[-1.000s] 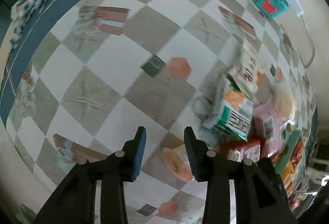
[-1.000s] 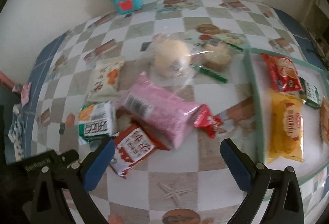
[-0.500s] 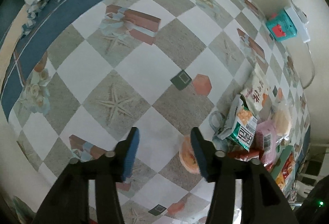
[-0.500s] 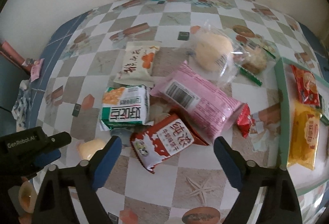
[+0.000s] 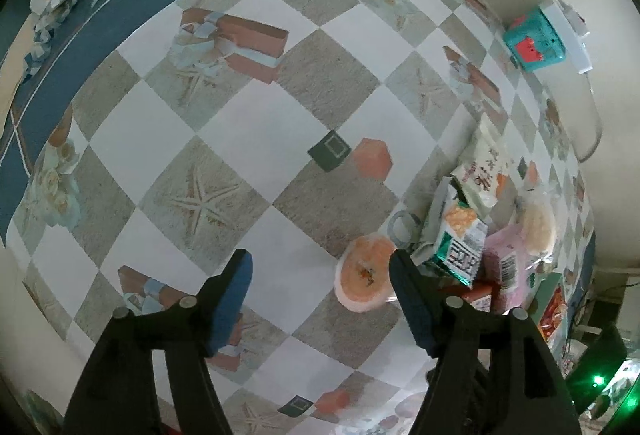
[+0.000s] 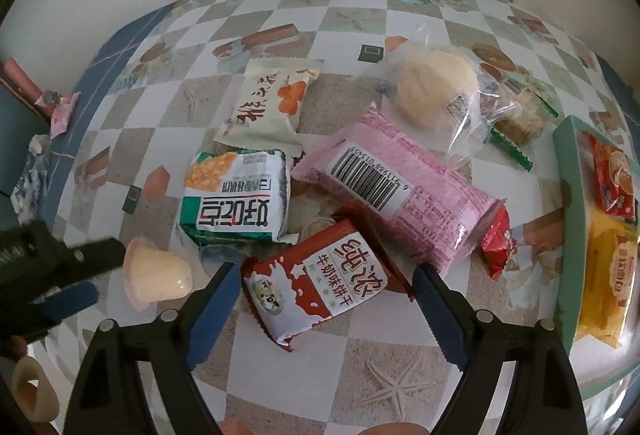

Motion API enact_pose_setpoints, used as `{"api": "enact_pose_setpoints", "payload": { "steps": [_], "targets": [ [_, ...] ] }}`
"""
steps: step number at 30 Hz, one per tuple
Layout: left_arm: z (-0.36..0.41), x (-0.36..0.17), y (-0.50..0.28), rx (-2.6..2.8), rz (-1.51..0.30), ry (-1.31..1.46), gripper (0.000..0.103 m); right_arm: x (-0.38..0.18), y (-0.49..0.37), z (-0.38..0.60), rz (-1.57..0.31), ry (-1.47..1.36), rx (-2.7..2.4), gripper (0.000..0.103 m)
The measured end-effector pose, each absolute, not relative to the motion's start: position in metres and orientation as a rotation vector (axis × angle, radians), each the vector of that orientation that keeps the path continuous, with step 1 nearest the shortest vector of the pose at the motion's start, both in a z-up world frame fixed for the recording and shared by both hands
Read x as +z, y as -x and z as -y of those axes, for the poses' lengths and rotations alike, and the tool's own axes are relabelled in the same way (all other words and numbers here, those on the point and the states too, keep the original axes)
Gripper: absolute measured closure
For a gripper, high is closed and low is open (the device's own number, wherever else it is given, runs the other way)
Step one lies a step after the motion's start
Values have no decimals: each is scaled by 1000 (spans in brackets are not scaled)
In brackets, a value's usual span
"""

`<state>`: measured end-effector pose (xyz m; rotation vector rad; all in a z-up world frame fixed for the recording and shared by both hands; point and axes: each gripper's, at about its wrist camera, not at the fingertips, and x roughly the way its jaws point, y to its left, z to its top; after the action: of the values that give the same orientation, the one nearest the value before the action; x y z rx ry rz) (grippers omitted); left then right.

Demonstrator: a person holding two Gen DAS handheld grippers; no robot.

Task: Organize snacks
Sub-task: 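Grasp the peach jelly cup with left tool while right tool grasps red-white milk biscuit bag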

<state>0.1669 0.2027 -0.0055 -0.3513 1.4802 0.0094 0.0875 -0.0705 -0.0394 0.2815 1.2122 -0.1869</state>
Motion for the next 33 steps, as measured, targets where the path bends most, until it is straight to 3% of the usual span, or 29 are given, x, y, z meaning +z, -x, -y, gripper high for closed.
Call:
{"api": "enact_pose_setpoints", "payload": {
  "steps": [33],
  "targets": [
    [-149, -36, -185, -73, -1537, 193, 31, -53, -88, 58, -1237, -190, -140, 7]
  ]
}}
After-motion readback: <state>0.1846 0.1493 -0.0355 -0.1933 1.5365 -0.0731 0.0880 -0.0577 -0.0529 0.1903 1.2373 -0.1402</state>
